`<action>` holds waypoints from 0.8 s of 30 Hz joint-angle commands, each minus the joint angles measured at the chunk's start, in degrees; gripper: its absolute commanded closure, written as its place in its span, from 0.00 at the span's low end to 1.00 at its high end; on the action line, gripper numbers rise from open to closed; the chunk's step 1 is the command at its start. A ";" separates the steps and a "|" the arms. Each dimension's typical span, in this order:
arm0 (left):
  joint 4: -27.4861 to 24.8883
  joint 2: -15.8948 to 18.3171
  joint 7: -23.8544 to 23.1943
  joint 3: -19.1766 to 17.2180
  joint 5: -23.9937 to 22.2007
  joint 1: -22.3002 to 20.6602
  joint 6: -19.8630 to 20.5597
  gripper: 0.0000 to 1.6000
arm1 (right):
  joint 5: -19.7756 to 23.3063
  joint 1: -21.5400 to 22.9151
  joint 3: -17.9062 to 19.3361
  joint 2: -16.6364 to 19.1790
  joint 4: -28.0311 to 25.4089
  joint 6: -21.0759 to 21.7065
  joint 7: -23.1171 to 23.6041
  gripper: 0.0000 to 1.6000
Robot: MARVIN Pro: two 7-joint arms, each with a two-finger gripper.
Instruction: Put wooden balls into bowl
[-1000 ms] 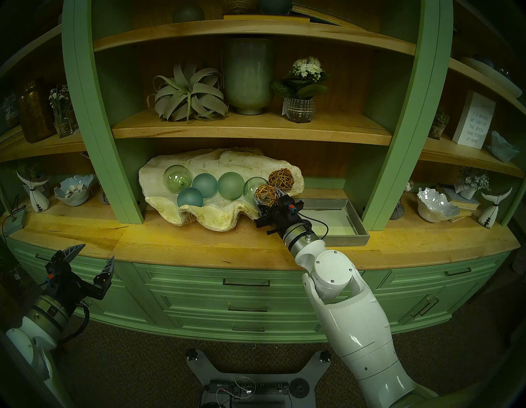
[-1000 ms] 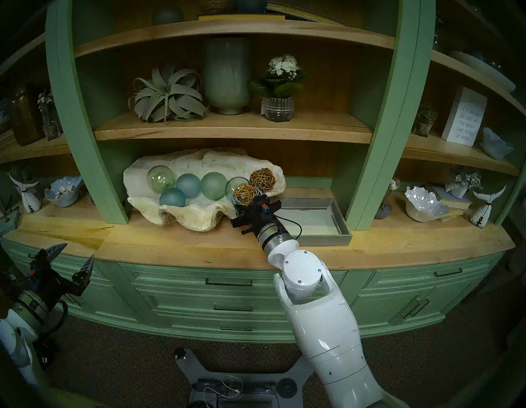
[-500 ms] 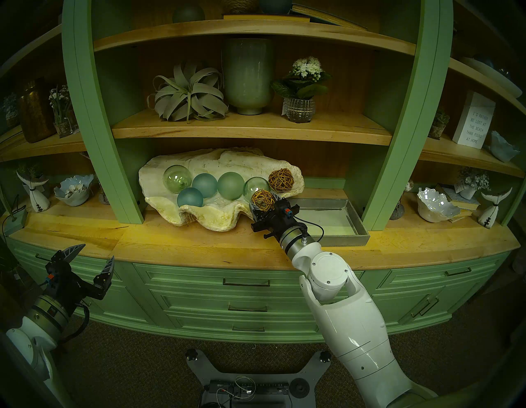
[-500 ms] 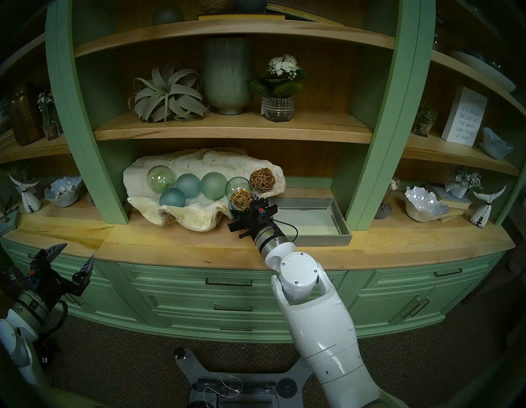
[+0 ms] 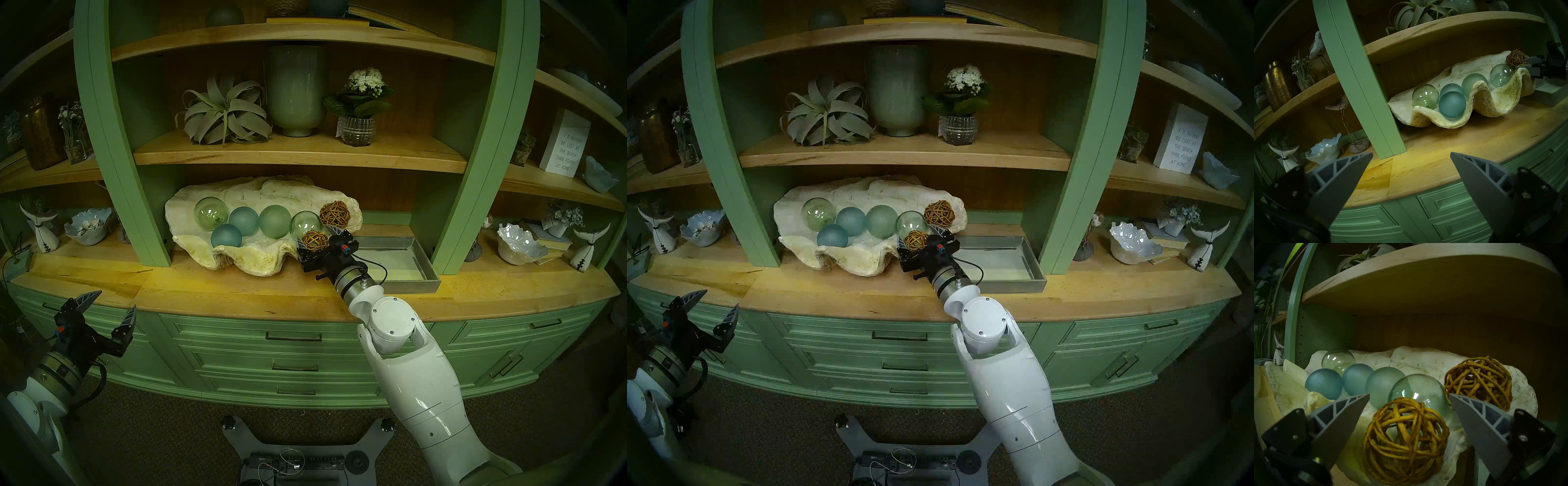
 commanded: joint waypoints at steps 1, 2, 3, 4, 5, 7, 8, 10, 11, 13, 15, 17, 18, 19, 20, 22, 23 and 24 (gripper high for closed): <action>-1.45 0.04 -0.02 -0.16 -0.35 -0.17 -0.18 0.00 | 0.11 1.32 0.16 -0.19 -4.13 -1.63 0.18 0.00; -1.45 0.04 -0.02 -0.16 -0.34 -0.17 -0.18 0.00 | 0.15 1.20 0.23 -0.15 -4.63 -1.63 0.19 0.00; -1.43 0.05 -0.02 -0.16 -0.34 -0.17 -0.19 0.00 | 0.26 1.12 0.30 -0.09 -5.34 -1.69 0.30 0.00; -1.42 0.06 -0.02 -0.16 -0.34 -0.18 -0.19 0.00 | 0.37 1.02 0.36 -0.05 -5.98 -1.54 0.38 0.00; -1.41 0.06 -0.02 -0.15 -0.33 -0.18 -0.20 0.00 | 0.41 0.94 0.43 0.02 -6.68 -1.70 0.40 0.00; -1.40 0.07 -0.02 -0.15 -0.33 -0.19 -0.20 0.00 | 0.49 0.61 0.62 0.10 -7.98 -1.84 0.31 0.00; -1.40 0.06 -0.03 -0.15 -0.33 -0.19 -0.20 0.00 | 0.50 0.79 0.71 0.00 -7.85 -2.40 0.24 0.00; -1.41 0.06 -0.03 -0.15 -0.34 -0.18 -0.20 0.00 | 0.52 0.06 1.11 0.04 -9.51 -2.29 -0.15 0.00; -1.41 0.06 -0.03 -0.15 -0.34 -0.18 -0.20 0.00 | 0.32 -0.08 1.32 -0.02 -9.97 -2.49 -0.53 0.00; -1.42 0.05 -0.03 -0.16 -0.34 -0.18 -0.19 0.00 | 0.40 -0.89 1.93 -0.16 -11.48 -2.13 -1.15 0.00; -1.44 0.05 -0.03 -0.16 -0.34 -0.18 -0.19 0.00 | 0.71 -1.61 2.63 -0.12 -12.40 -2.16 -1.58 0.00; -1.45 0.04 -0.03 -0.16 -0.35 -0.17 -0.18 0.00 | 0.98 -2.82 3.40 -0.10 -13.88 -1.77 -2.21 0.00; -1.46 0.03 -0.03 -0.16 -0.35 -0.17 -0.18 0.00 | 1.05 -3.10 3.72 -0.07 -14.05 -2.06 -2.41 0.00; -1.45 0.04 -0.03 -0.16 -0.35 -0.17 -0.18 0.00 | 0.94 -4.08 4.20 0.00 -15.38 -1.54 -3.06 0.00; -1.46 0.03 -0.03 -0.16 -0.35 -0.17 -0.18 0.00 | 1.02 -4.30 4.61 -0.14 -15.25 -2.11 -3.46 0.00; -1.47 0.03 -0.03 -0.17 -0.35 -0.17 -0.17 0.00 | 1.27 -5.60 5.71 -0.11 -16.25 -1.88 -4.30 0.00; -1.47 0.03 -0.03 -0.17 -0.35 -0.17 -0.17 0.00 | 1.12 -6.62 6.35 -0.22 -16.95 -1.60 -5.23 0.00; -1.47 0.03 -0.03 -0.17 -0.35 -0.17 -0.17 0.00 | 1.12 -7.15 6.79 -0.13 -17.09 -1.81 -5.56 0.00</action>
